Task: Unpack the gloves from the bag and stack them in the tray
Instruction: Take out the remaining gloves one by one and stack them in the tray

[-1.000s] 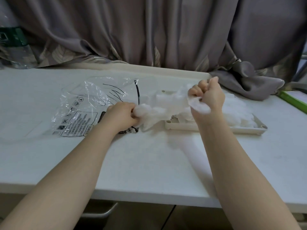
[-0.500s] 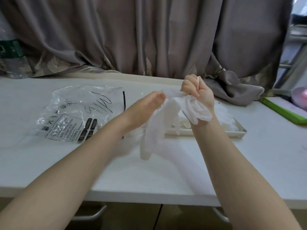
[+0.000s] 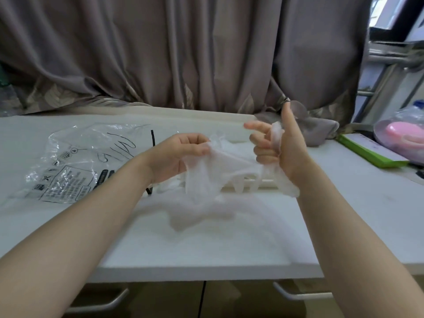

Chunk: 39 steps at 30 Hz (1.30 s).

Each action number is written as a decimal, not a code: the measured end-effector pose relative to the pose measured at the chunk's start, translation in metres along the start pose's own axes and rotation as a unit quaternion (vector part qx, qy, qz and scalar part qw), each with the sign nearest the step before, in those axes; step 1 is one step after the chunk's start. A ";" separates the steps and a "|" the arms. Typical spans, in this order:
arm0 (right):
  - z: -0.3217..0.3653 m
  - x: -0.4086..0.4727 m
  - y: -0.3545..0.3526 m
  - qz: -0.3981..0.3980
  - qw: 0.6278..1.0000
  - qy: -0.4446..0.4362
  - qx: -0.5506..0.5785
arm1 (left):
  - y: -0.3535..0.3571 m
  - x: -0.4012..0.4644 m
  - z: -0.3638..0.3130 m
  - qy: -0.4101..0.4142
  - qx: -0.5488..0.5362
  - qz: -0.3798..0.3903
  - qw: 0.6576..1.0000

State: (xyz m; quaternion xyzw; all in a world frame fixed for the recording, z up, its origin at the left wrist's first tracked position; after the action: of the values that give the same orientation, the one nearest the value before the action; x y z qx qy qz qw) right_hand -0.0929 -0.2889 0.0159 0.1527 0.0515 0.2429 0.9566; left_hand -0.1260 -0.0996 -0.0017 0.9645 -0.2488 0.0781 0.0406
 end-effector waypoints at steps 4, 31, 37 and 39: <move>-0.007 -0.007 -0.003 -0.009 0.955 0.077 -0.285 | 0.008 0.008 -0.013 0.015 -0.015 -0.017 1.000; 0.032 -0.022 -0.081 0.032 0.993 0.033 -0.106 | 0.029 0.092 -0.028 -0.001 0.013 -0.057 0.998; 0.065 0.006 -0.107 -0.132 0.967 -0.028 -0.217 | 0.022 0.135 -0.032 -0.011 0.126 -0.092 0.988; 0.088 0.017 -0.117 -0.219 0.907 -0.125 -0.337 | 0.019 0.151 -0.040 0.021 0.162 -0.140 0.977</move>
State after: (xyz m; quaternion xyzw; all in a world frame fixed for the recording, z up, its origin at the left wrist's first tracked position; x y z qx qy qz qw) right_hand -0.0102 -0.4020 0.0615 -0.1647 -0.1214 0.0090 0.9788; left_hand -0.0097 -0.1828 0.0641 0.9817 -0.0949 0.1309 -0.1002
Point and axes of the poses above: each hand's wrist, its own x-axis towards the middle knuckle, its own y-axis out of the palm, z = x × y, the point moved 5 cm from there along x, towards the middle knuckle, and after that the axes turned 3 degrees about y, right-handed, at the moved point
